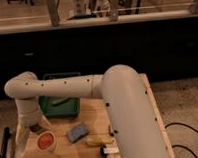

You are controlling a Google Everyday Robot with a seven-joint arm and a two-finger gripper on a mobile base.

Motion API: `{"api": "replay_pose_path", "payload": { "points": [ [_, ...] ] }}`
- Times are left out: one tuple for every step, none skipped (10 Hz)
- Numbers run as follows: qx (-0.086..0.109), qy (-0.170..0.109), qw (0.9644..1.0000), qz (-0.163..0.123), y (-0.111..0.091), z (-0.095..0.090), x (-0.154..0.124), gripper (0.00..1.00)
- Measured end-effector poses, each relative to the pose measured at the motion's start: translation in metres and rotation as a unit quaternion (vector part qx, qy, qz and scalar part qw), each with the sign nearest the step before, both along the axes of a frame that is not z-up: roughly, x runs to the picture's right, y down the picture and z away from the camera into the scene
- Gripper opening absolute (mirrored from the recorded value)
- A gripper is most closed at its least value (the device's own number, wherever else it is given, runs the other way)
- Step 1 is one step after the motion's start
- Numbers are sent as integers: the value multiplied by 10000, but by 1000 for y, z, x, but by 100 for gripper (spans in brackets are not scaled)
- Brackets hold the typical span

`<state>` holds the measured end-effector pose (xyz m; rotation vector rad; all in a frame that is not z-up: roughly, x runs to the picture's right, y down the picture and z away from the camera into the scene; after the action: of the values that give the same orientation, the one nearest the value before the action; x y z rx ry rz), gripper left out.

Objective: Place apple in paper cup

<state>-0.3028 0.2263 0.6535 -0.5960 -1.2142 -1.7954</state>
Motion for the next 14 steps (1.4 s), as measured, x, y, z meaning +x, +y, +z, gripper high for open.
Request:
{"api": "replay_pose_path", "payload": {
  "points": [
    [-4,6,10000,-7,0,0,1,80],
    [-2,19,10000,-8,-1,0,3,80],
    [-4,27,10000,-20,-1,0,4,80],
    [3,27,10000,-38,-1,-1,5,80],
    [24,21,10000,-66,-2,-1,6,80],
    [39,12,10000,-88,-3,0,7,80],
    [55,4,9999,-109,-4,0,8,80],
    [77,-14,9999,-142,-6,0,8,80],
    [91,-25,9998,-165,-6,0,8,80],
    [94,-33,9998,-175,-6,-1,8,80],
    [94,-36,9998,-178,-6,-1,8,80],
    [95,-35,9998,-177,-6,-1,8,80],
    [94,-34,9998,-176,-6,-1,8,80],
    [94,-35,9998,-177,-6,-1,8,80]
  ]
}}
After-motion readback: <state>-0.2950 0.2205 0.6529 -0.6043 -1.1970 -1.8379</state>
